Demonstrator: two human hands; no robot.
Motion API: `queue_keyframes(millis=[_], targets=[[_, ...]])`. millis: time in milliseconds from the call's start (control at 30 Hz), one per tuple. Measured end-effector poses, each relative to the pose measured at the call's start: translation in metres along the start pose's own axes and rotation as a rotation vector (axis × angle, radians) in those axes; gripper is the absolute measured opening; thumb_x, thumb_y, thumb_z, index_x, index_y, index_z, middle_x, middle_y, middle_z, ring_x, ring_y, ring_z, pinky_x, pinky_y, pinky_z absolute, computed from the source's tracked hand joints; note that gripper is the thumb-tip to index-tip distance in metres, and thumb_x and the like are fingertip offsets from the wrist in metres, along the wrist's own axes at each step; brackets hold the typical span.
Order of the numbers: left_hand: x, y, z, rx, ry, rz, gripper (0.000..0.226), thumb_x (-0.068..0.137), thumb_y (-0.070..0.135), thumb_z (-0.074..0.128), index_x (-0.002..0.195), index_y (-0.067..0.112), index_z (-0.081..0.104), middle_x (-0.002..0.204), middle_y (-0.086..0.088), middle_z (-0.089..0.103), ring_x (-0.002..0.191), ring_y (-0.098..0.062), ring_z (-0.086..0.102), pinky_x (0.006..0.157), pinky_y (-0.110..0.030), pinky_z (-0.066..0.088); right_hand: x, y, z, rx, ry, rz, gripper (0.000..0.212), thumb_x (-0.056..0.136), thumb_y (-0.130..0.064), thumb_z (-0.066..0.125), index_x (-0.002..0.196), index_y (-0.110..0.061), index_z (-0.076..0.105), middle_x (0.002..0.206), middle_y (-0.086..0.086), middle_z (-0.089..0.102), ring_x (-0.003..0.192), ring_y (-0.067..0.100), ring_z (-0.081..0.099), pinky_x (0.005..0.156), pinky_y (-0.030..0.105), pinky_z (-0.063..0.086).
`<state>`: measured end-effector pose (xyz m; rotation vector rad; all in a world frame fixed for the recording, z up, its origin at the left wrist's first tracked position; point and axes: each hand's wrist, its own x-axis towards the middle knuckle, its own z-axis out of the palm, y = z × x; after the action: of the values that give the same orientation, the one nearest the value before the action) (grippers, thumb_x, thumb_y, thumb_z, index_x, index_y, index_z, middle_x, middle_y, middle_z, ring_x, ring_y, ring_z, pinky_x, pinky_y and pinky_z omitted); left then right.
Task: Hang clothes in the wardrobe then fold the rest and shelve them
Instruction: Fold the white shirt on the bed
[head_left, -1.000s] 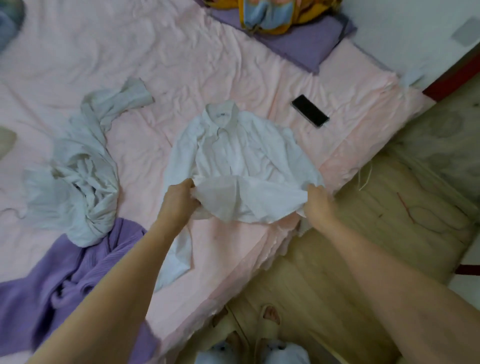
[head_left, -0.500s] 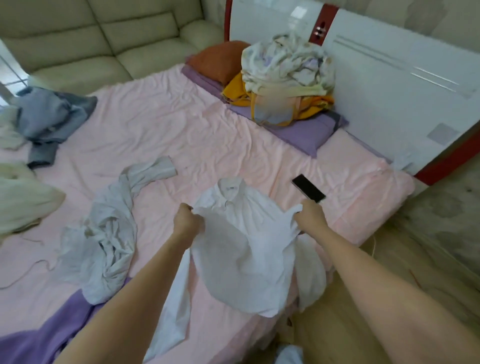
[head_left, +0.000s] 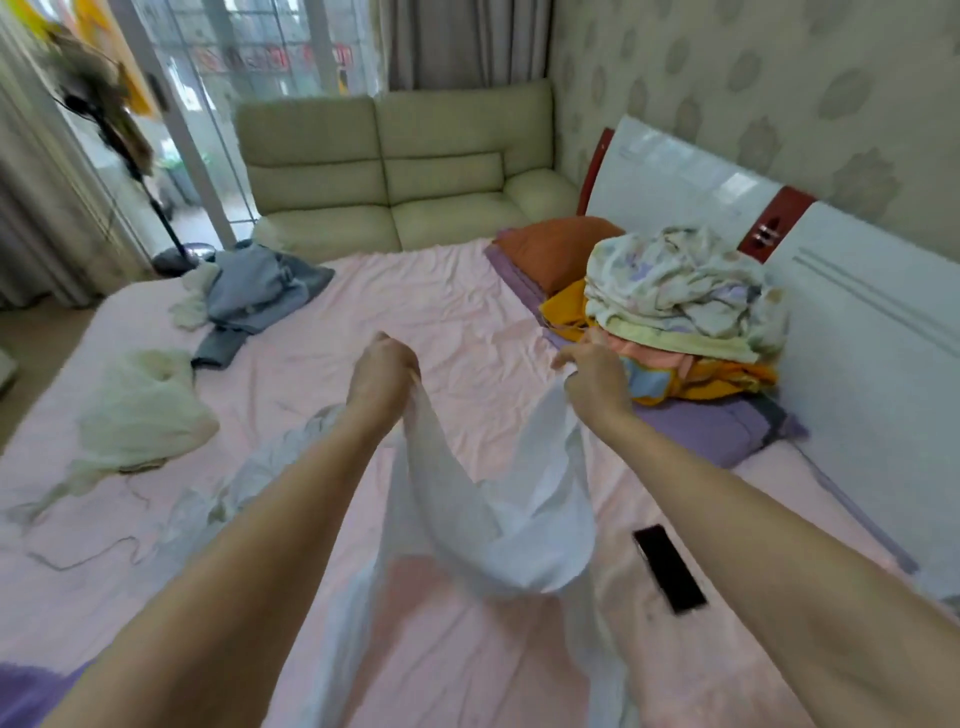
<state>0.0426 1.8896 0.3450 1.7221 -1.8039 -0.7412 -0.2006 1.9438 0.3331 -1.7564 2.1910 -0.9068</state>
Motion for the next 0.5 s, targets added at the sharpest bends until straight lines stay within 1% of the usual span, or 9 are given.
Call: queue_keyframes(millis=[67, 133, 200, 233, 300, 367, 433, 467, 500], targets=[[0.011, 0.030, -0.015, -0.209, 0.075, 0.048, 0.019, 0.073, -0.018, 0.055, 0.076, -0.005, 0.068, 0.084, -0.020, 0.064, 0.064, -0.031, 0.066, 0.048, -0.026, 0.053, 0.025, -0.027, -0.009, 0.093, 0.084, -0.061, 0.020, 0.064, 0.015, 0.056, 0.076, 0.000, 0.065, 0.100, 0.017, 0.054, 0.087, 0.033, 0.054, 0.067, 0.037, 0.036], [0.006, 0.030, -0.021, -0.322, 0.068, -0.013, 0.025, 0.081, -0.022, 0.050, 0.098, -0.012, 0.065, 0.104, -0.024, 0.061, 0.063, -0.024, 0.062, 0.043, -0.024, 0.054, 0.033, -0.029, -0.009, 0.103, 0.038, -0.087, 0.014, 0.062, 0.013, 0.056, 0.068, 0.001, 0.058, 0.096, 0.019, 0.060, 0.087, 0.034, 0.055, 0.067, 0.040, 0.037], [-0.013, -0.001, -0.016, -0.230, -0.018, -0.039, 0.039, 0.083, -0.022, 0.048, 0.120, -0.013, 0.057, 0.109, -0.021, 0.060, 0.068, -0.023, 0.058, 0.043, -0.016, 0.051, 0.021, -0.006, -0.003, 0.101, -0.037, -0.017, 0.011, 0.065, 0.007, 0.049, 0.063, -0.003, 0.054, 0.086, 0.022, 0.062, 0.083, 0.036, 0.056, 0.060, 0.038, 0.036], [-0.022, -0.023, -0.013, -0.148, -0.060, -0.050, 0.037, 0.083, -0.021, 0.049, 0.118, -0.012, 0.060, 0.105, -0.020, 0.062, 0.069, -0.023, 0.059, 0.044, -0.013, 0.049, 0.008, 0.007, 0.000, 0.118, -0.079, 0.030, 0.008, 0.063, 0.000, 0.046, 0.062, -0.002, 0.053, 0.079, 0.022, 0.060, 0.077, 0.035, 0.054, 0.054, 0.035, 0.032], [-0.030, -0.058, -0.010, -0.002, -0.156, -0.095, 0.019, 0.082, -0.012, 0.058, 0.092, -0.006, 0.072, 0.091, -0.019, 0.068, 0.067, -0.024, 0.062, 0.044, -0.010, 0.044, -0.012, 0.027, 0.004, 0.075, -0.176, 0.054, 0.012, 0.057, -0.008, 0.040, 0.053, -0.003, 0.050, 0.063, 0.020, 0.051, 0.062, 0.031, 0.045, 0.048, 0.032, 0.022], [-0.035, -0.085, -0.008, 0.266, -0.392, -0.117, 0.009, 0.079, 0.002, 0.067, 0.074, 0.006, 0.073, 0.084, -0.017, 0.073, 0.067, -0.021, 0.062, 0.051, -0.017, 0.045, -0.028, 0.047, 0.015, -0.106, -0.405, 0.074, 0.021, 0.068, -0.002, 0.042, 0.049, -0.011, 0.038, 0.059, 0.013, 0.041, 0.059, 0.028, 0.040, 0.047, 0.030, 0.023], [-0.044, -0.103, -0.002, 0.583, -0.702, -0.144, 0.013, 0.079, 0.013, 0.071, 0.089, 0.006, 0.076, 0.095, -0.013, 0.074, 0.074, -0.016, 0.064, 0.064, -0.023, 0.050, -0.038, 0.062, 0.025, -0.368, -0.718, 0.095, 0.022, 0.083, -0.001, 0.043, 0.063, -0.007, 0.051, 0.078, 0.016, 0.053, 0.074, 0.029, 0.053, 0.058, 0.030, 0.039], [-0.049, -0.115, 0.006, 0.728, -0.813, -0.160, 0.021, 0.082, 0.015, 0.068, 0.099, 0.005, 0.074, 0.104, -0.011, 0.073, 0.082, -0.016, 0.067, 0.072, -0.025, 0.052, -0.042, 0.069, 0.033, -0.469, -0.866, 0.120, 0.016, 0.087, -0.010, 0.047, 0.081, -0.003, 0.060, 0.094, 0.018, 0.060, 0.085, 0.032, 0.059, 0.067, 0.031, 0.048], [-0.058, -0.125, 0.013, 0.822, -0.867, -0.174, 0.028, 0.084, 0.018, 0.065, 0.108, 0.005, 0.070, 0.112, -0.010, 0.070, 0.093, -0.019, 0.068, 0.080, -0.028, 0.053, -0.050, 0.073, 0.040, -0.556, -0.995, 0.162, 0.024, 0.086, -0.021, 0.055, 0.098, -0.003, 0.064, 0.106, 0.016, 0.062, 0.095, 0.031, 0.063, 0.077, 0.033, 0.053]])
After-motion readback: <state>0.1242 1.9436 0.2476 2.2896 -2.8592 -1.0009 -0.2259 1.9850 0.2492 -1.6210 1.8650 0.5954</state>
